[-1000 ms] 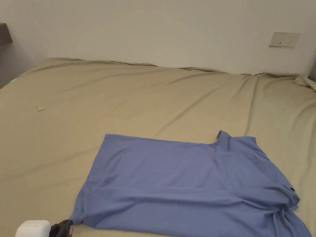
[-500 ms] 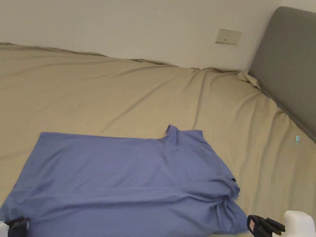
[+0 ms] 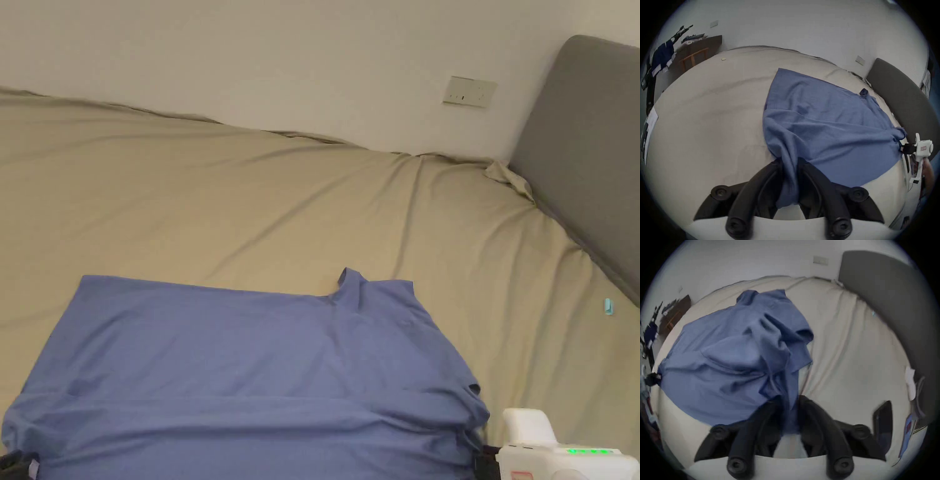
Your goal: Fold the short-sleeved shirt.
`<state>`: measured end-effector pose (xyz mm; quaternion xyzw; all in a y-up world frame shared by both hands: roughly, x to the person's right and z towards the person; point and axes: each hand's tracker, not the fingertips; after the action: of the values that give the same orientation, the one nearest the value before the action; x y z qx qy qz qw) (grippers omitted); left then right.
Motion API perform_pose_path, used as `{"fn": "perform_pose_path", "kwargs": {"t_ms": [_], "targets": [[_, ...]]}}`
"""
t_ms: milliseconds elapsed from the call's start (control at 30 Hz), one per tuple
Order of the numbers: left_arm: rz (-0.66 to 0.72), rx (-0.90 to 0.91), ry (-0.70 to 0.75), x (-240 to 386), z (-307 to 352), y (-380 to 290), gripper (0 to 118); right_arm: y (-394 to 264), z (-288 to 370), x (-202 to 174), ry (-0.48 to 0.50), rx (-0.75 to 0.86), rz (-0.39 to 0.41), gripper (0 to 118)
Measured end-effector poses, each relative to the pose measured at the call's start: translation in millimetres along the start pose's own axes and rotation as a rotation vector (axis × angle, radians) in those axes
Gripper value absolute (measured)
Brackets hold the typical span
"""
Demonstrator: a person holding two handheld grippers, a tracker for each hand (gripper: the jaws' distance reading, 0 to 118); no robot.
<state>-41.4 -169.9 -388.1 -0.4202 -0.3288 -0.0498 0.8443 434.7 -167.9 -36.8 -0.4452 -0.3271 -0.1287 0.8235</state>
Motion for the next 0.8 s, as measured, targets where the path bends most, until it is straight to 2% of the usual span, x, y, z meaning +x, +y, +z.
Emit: {"fn": "perform_pose_path", "kwargs": {"t_ms": [67,167,300,367,467,633,800], "targets": [[0.005,-0.001,-0.008,-0.7,2.9,1.7,13,-2.2,8.9,2.8,0.091,0.017,-0.048,10],[-0.016,0.010,-0.023,1.0,11.8,5.5,11,-8.6,35.4,3.0,0.067,0.061,-0.026,10],[-0.053,0.061,-0.063,5.0,41.7,14.9,11,-10.9,77.3,10.7,0.120,0.164,-0.044,10],[-0.081,0.071,-0.080,9.1,55.3,20.0,11,-10.3,97.4,11.1,0.185,0.199,-0.047,10],[-0.105,0.083,-0.084,11.8,73.4,23.5,11,-10.3,120.8,10.7,0.193,0.204,-0.037,10],[-0.096,0.112,-0.094,3.3,110.6,16.9,10,-23.7,158.6,19.3,0.223,0.223,-0.075,9],[-0.090,0.067,-0.088,-11.7,142.9,-22.1,10,-67.2,184.3,35.0,0.211,0.180,-0.095,9]]}}
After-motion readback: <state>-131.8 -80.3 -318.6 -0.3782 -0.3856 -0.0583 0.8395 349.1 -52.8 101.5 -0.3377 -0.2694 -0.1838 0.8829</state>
